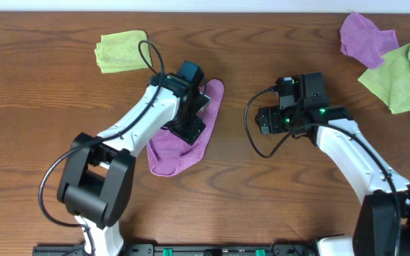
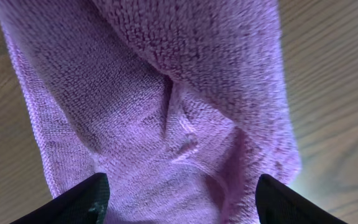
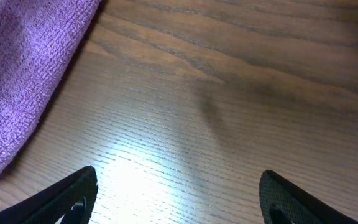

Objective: Fold the cloth

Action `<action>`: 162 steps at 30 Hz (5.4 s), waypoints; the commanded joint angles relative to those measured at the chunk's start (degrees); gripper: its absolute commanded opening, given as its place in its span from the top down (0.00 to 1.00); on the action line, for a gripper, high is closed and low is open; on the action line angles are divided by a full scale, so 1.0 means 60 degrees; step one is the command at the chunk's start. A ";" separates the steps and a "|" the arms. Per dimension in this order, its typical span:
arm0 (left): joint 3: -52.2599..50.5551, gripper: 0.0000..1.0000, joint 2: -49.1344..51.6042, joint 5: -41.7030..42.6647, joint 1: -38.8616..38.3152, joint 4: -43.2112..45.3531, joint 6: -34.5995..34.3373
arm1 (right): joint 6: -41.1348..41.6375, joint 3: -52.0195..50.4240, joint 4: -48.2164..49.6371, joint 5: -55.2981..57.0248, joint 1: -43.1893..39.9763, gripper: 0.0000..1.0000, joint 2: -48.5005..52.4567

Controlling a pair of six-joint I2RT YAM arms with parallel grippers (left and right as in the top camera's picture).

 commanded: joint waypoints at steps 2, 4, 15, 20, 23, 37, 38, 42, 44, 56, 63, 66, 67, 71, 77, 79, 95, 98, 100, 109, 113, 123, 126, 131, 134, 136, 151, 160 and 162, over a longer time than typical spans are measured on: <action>-0.0044 0.23 0.0543 -0.0240 0.0022 0.0073 0.0317 | -0.0117 0.0215 0.0044 0.0004 -0.0066 0.17 -0.0208; -0.0044 0.24 0.0619 -0.0251 0.0022 0.0117 0.0317 | -0.0117 0.0215 0.0076 0.0036 -0.0069 0.16 -0.0208; -0.0044 0.38 0.0670 -0.0248 0.0004 0.0725 0.0426 | -0.0117 0.0222 0.0419 0.0069 -0.0069 0.16 -0.0208; -0.0047 0.43 0.0798 -0.0248 -0.0029 0.0958 0.0423 | -0.0117 0.0222 0.0543 0.0069 -0.0069 0.16 -0.0208; -0.0047 0.44 0.0984 -0.0251 -0.0069 0.0947 0.0419 | -0.0117 0.0222 0.0645 0.0073 -0.0069 0.15 -0.0208; -0.0047 0.94 0.1137 -0.0441 -0.0138 0.0962 0.0200 | -0.0113 0.0222 0.0969 0.0073 -0.0069 0.15 -0.0208; -0.0047 0.94 0.1137 -0.0441 -0.0138 0.0954 0.0200 | -0.0113 0.0222 0.0965 0.0069 -0.0069 0.15 -0.0208; -0.0018 0.94 0.1133 -0.0466 -0.0138 0.0718 -0.0055 | -0.0113 0.0222 0.0969 0.0069 -0.0069 0.15 -0.0208; 0.0055 0.94 0.1089 -0.0455 -0.0138 0.0484 -0.0270 | -0.0113 0.0222 0.0965 0.0069 -0.0069 0.15 -0.0208; 0.1982 0.94 -0.0186 -0.0426 -0.0135 -0.1654 -0.0299 | -0.0113 0.0222 0.1009 0.0066 -0.0069 0.15 -0.0208; 0.2153 0.94 -0.0688 -0.0007 -0.0146 -0.3486 -0.0499 | -0.0113 0.0222 0.1392 -0.0087 -0.0066 0.15 -0.0208; 0.2153 0.94 -0.0718 0.0379 -0.0255 -0.4233 -0.0732 | -0.0109 0.0222 0.1676 -0.0091 -0.0066 0.15 -0.0208; 0.2153 0.94 -0.0729 0.0404 -0.0328 -0.4397 -0.0736 | -0.0109 0.0222 0.1763 -0.0087 -0.0066 0.15 -0.0208; 0.2157 0.94 -0.0845 0.0423 -0.0667 -0.4874 -0.0732 | -0.0113 0.0222 0.1993 -0.0117 -0.0066 0.14 -0.0208; 0.2157 0.94 -0.0984 0.2269 -0.1428 -0.4980 -0.0739 | -0.0113 0.0222 0.2047 -0.0299 -0.0058 0.14 -0.0208; 0.2157 0.94 -0.0976 0.2371 -0.1723 -0.4750 -0.0951 | -0.0109 0.0222 0.2044 -0.0299 -0.0058 0.14 -0.0204; 0.2011 0.76 -0.0969 0.2441 -0.4371 -0.4404 -0.1457 | 0.0637 0.0222 0.2437 -0.2007 -0.2980 0.14 -0.0204; 0.1734 0.33 -0.0962 0.2441 -0.4841 -0.4295 -0.1672 | 0.0641 0.0222 0.2630 -0.3126 -0.3646 0.14 -0.0204; 0.1515 0.27 -0.0962 0.2550 -0.5133 -0.4167 -0.1763 | 0.0641 0.0222 0.2670 -0.3224 -0.3774 0.14 -0.0208; 0.1330 0.20 -0.0962 0.4437 -0.6036 -0.1967 -0.2484 | 0.0645 0.0222 0.2688 -0.3257 -0.3493 0.13 -0.0208; 0.1330 0.20 -0.0962 0.4237 -0.6393 -0.1177 -0.2790 | 0.0641 0.0222 0.2688 -0.3293 -0.3486 0.13 -0.0204; 0.1242 0.07 -0.0936 0.1566 -0.6488 -0.1763 -0.3340 | 0.0637 0.0222 0.2645 -0.3534 -0.3475 0.13 -0.0204; 0.1155 0.02 -0.0907 0.0922 -0.6488 -0.1727 -0.3555 | 0.0222 0.0222 0.2404 -0.4127 -0.3475 0.14 -0.0204; 0.1126 0.04 -0.0907 -0.0211 -0.6484 -0.1989 -0.4109 | -0.0368 0.0222 0.1672 -0.4258 -0.3450 0.15 -0.0204; 0.1064 0.05 -0.0907 -0.2186 -0.6415 -0.2965 -0.4688 | -0.0372 0.0222 0.1555 -0.4215 -0.3442 0.15 -0.0204; 0.0882 0.05 -0.0907 -0.2492 -0.6218 -0.3355 -0.4597 | -0.0372 0.0222 0.1563 -0.4178 -0.3439 0.16 -0.0204; -0.2277 0.05 -0.0907 -0.0619 -0.3821 0.0124 -0.4626 | -0.0372 0.0222 0.1566 -0.4277 -0.3300 0.47 -0.0204; -0.2331 0.05 -0.0907 -0.0557 -0.2528 0.0765 -0.4510 | -0.0401 0.0222 0.0127 -0.3388 -0.1632 0.57 -0.0204; -0.2331 0.05 -0.0907 -0.0554 -0.2280 0.0907 -0.4510 | -0.0401 0.0222 -0.0302 -0.2878 -0.1279 0.55 -0.0204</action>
